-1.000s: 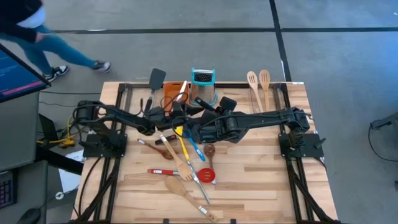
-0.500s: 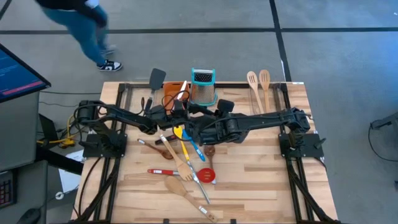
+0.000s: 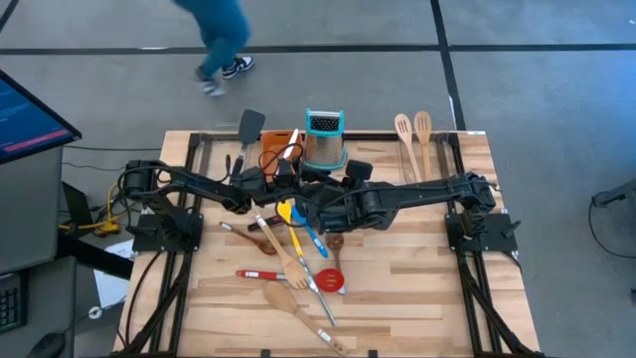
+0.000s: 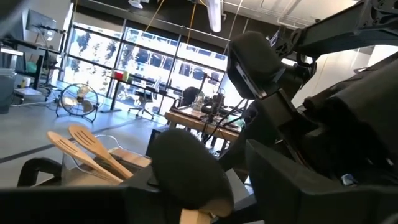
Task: Pick & Place Kitchen Items
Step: Put the top right plastic spatula into the left transparent bin
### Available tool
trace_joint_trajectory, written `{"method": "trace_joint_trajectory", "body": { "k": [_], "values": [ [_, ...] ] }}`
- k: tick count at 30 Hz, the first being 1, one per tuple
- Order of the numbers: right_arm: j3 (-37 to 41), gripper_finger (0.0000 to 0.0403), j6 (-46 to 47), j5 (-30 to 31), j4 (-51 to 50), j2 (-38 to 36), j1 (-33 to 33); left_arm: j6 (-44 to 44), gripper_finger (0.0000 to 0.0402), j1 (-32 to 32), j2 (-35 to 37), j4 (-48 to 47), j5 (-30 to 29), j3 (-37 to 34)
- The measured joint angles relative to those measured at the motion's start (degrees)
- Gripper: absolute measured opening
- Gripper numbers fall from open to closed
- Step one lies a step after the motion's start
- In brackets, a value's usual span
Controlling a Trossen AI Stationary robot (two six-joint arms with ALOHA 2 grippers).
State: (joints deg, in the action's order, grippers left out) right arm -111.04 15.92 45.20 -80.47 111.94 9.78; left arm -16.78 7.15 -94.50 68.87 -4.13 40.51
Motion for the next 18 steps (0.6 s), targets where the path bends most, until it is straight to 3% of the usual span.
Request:
{"method": "trace_joint_trajectory", "body": {
  "k": [10, 18],
  "values": [
    [0.0, 0.0103, 0.0, 0.0, 0.0, 0.0, 0.0, -0.3, 0.0052, 0.0, 0.1, -0.1, 0.0, 0.0],
    [0.0, 0.0103, 0.0, -0.1, -0.1, 0.1, 0.0, 0.9, 0.0036, 0.0, 0.1, -0.1, 0.0, 0.1]
  ]
}}
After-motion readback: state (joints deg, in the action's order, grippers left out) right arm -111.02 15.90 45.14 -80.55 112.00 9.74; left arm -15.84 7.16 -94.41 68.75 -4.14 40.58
